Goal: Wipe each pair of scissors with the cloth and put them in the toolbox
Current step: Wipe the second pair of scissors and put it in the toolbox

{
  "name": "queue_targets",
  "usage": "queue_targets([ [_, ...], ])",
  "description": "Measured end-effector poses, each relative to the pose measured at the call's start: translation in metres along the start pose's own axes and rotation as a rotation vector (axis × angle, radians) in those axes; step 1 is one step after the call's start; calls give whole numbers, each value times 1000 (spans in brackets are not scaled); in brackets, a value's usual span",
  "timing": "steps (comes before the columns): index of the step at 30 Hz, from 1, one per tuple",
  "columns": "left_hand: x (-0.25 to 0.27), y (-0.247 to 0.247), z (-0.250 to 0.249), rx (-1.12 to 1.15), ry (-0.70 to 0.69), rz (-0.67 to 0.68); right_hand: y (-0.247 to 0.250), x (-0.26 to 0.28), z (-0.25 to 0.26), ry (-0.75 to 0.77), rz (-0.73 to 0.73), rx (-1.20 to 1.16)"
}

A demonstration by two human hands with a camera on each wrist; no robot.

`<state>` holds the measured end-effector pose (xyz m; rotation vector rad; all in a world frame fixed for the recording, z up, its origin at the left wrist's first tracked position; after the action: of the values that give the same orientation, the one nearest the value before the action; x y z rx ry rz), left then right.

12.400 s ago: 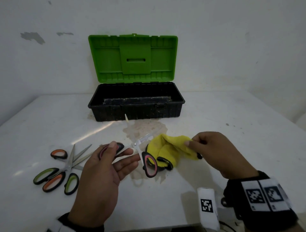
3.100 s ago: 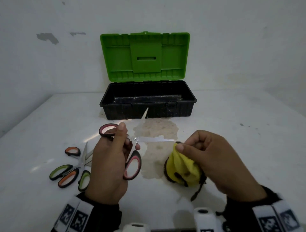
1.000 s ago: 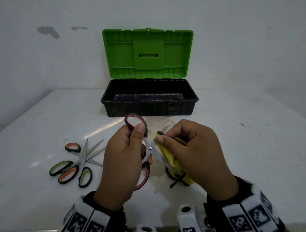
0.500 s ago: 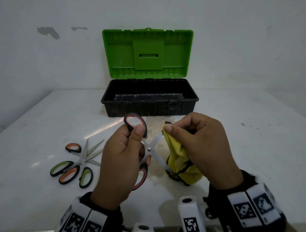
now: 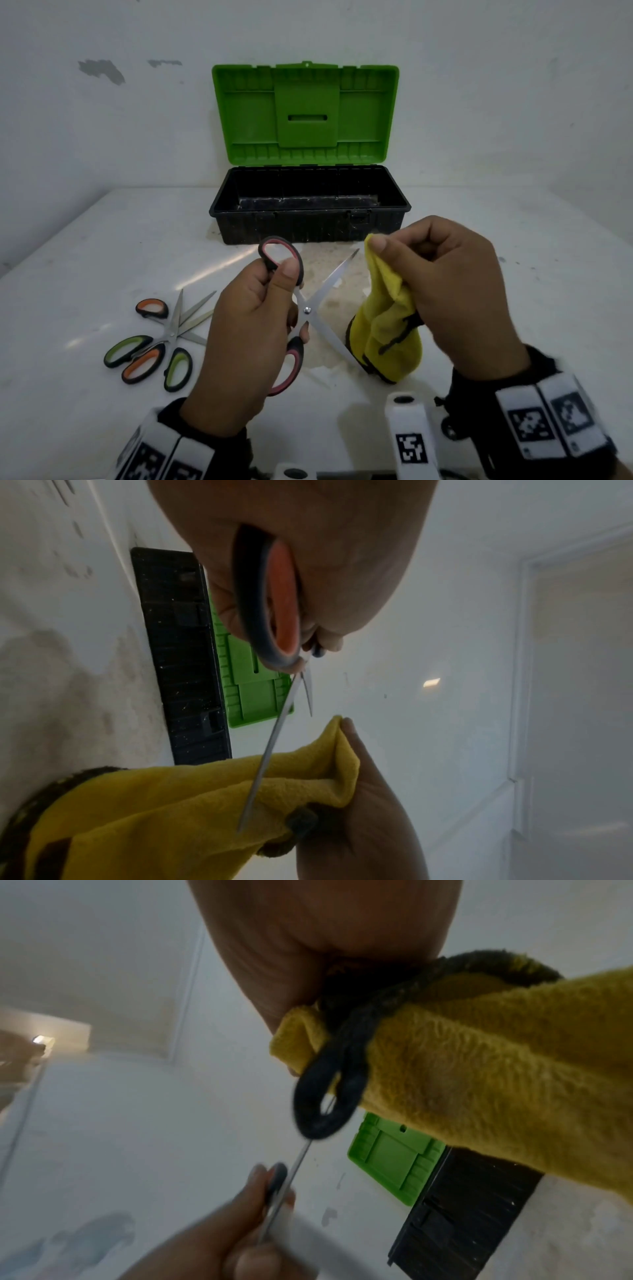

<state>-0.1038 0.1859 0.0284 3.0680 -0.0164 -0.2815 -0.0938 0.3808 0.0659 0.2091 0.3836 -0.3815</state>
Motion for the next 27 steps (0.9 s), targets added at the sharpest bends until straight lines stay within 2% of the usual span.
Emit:
queue_targets([
  [3, 0, -3, -1, -49, -37, -12, -19, 16, 3, 110, 105, 187],
  [6, 3, -6, -7, -120, -125, -29, -30, 22, -2, 135, 138, 334],
  [11, 6, -7, -11, -151, -233, -8, -13, 5, -11, 65, 14, 254],
  [17, 4, -7, -15, -199, -287, -18, -22, 15, -6, 60, 108, 218],
  [22, 6, -8, -17, -211, -306, -19, -7, 2, -12, 38, -25, 165],
  [27, 6, -6, -18, -294, -374, -35, -17, 13, -8, 12, 95, 177],
])
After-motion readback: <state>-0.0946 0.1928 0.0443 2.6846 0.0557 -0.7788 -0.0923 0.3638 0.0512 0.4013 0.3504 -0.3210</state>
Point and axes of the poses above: each hand's wrist, its own x-axis away from the middle knuckle, its own y-axis out of the back of the hand, z = x × y, the point moved 4 cm from there along -x, towards the middle knuckle, and after that the axes turned 1 degree about -x, right-handed, at the moved point
